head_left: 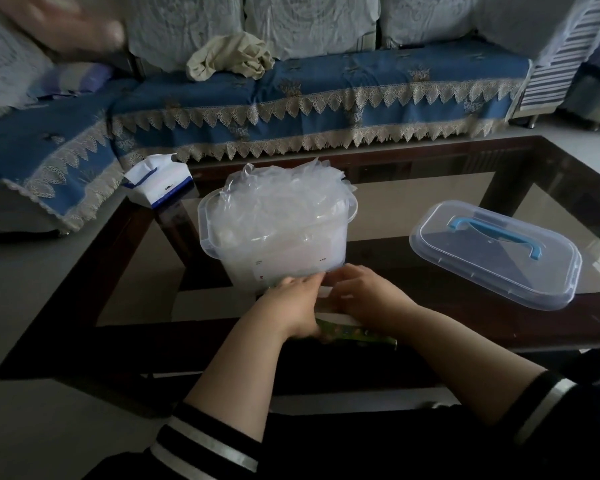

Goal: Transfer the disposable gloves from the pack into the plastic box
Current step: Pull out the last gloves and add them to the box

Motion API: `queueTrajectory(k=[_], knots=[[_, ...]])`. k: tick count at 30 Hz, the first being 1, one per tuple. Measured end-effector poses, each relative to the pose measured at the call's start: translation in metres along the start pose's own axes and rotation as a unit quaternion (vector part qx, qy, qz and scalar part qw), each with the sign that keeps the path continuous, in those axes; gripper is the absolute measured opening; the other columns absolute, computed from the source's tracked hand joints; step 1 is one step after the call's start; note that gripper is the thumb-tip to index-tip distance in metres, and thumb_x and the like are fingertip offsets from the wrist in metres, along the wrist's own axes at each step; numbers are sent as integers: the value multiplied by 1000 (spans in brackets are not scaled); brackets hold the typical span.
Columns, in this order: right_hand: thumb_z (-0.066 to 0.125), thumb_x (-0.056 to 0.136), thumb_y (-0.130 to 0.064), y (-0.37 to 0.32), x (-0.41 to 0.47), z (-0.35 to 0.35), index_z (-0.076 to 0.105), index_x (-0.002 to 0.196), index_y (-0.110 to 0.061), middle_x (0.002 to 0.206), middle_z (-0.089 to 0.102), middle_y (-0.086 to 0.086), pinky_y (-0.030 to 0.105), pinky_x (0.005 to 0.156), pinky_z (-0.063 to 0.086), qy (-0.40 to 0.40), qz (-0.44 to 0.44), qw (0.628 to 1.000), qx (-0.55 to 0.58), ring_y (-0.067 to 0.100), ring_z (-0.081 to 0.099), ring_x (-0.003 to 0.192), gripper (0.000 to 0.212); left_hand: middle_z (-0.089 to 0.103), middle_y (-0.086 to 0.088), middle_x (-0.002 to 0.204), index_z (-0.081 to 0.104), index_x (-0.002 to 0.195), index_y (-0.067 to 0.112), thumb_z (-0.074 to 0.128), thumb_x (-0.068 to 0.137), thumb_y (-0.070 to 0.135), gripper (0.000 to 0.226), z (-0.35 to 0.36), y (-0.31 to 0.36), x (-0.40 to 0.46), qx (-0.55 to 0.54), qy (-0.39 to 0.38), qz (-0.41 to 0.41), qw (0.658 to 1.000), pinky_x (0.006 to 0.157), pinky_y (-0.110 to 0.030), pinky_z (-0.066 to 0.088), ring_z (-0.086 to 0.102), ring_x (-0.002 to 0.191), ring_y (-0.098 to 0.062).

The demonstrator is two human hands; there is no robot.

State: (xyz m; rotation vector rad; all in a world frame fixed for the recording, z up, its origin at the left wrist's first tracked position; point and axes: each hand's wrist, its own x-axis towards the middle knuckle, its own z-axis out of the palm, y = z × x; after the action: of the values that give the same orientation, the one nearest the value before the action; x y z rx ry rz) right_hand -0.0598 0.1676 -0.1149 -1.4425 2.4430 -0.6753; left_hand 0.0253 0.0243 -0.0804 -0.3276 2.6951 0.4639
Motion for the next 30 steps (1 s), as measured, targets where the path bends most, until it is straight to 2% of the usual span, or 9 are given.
queueTrajectory(k=[3, 5, 9, 13, 17, 21, 24, 27, 30], knots=[[68, 86, -17, -8, 0, -21, 75, 89, -18, 122, 56, -4, 18, 91, 44, 81, 29, 992, 90, 8, 53, 103, 7, 48, -2, 136, 36, 140, 38, 87, 59, 47, 96, 2, -1, 1, -40, 11, -28, 999, 98, -46, 49, 50, 122, -27], [68, 86, -16, -14, -1, -36, 75, 90, -16, 113, 59, -6, 22, 87, 49, 132, 39, 980, 147, 9, 58, 93, 8, 56, -1, 129, 45, 131, 33, 87, 58, 46, 85, 2, 1, 1, -24, 14, -15, 999, 96, -45, 50, 52, 119, -25], [62, 89, -10, -18, -7, -61, 70, 90, -33, 106, 65, -6, 34, 90, 53, 231, 24, 945, 232, 15, 64, 96, 25, 46, -5, 140, 35, 142, 19, 82, 72, 44, 88, -1, 2, -1, -10, -3, -11, 1000, 104, -38, 42, 41, 131, -24], [55, 92, -3, -21, -16, -82, 64, 91, -35, 103, 68, -1, 20, 79, 55, 281, -4, 913, 296, 8, 65, 90, 33, 37, 6, 152, 27, 151, 25, 77, 77, 47, 92, -19, 5, -13, -118, -7, 52, 992, 106, -23, 31, 36, 138, -14], [55, 91, 0, -20, -19, -89, 65, 95, -26, 99, 68, 2, 18, 76, 55, 299, -1, 907, 297, 15, 66, 86, 28, 47, 9, 146, 42, 144, 25, 72, 68, 67, 91, -37, 4, -27, -355, -9, 158, 921, 112, -31, 32, 42, 137, -11], [57, 90, -7, -15, -23, -94, 63, 98, -26, 102, 63, -6, 13, 82, 50, 306, -5, 937, 168, 8, 62, 88, 21, 61, -12, 131, 54, 132, 8, 52, 60, 89, 109, -48, 8, -31, -517, 42, 191, 833, 112, -45, 37, 54, 127, -24], [60, 87, -13, -17, -26, -94, 65, 97, -25, 104, 60, -8, 14, 84, 49, 296, -22, 946, 135, 6, 60, 90, 16, 72, -9, 112, 66, 115, 11, 48, 78, 73, 74, -55, 24, -33, -543, 111, 180, 813, 101, -45, 47, 66, 109, -23], [58, 86, -19, -18, -27, -95, 63, 95, -33, 107, 59, -11, 11, 85, 48, 275, -28, 955, 103, 3, 61, 93, 16, 76, -3, 92, 70, 99, 14, 56, 93, 26, 19, -54, 34, -25, -559, 191, 160, 791, 77, -33, 56, 72, 83, -19], [52, 93, -15, -21, -28, -98, 55, 108, -35, 113, 61, -10, 26, 89, 54, 268, 6, 912, 311, 7, 64, 97, 25, 73, -1, 80, 69, 99, 15, 56, 93, 1, 20, -59, 38, -23, -568, 211, 188, 773, 69, -25, 58, 69, 72, -14]])
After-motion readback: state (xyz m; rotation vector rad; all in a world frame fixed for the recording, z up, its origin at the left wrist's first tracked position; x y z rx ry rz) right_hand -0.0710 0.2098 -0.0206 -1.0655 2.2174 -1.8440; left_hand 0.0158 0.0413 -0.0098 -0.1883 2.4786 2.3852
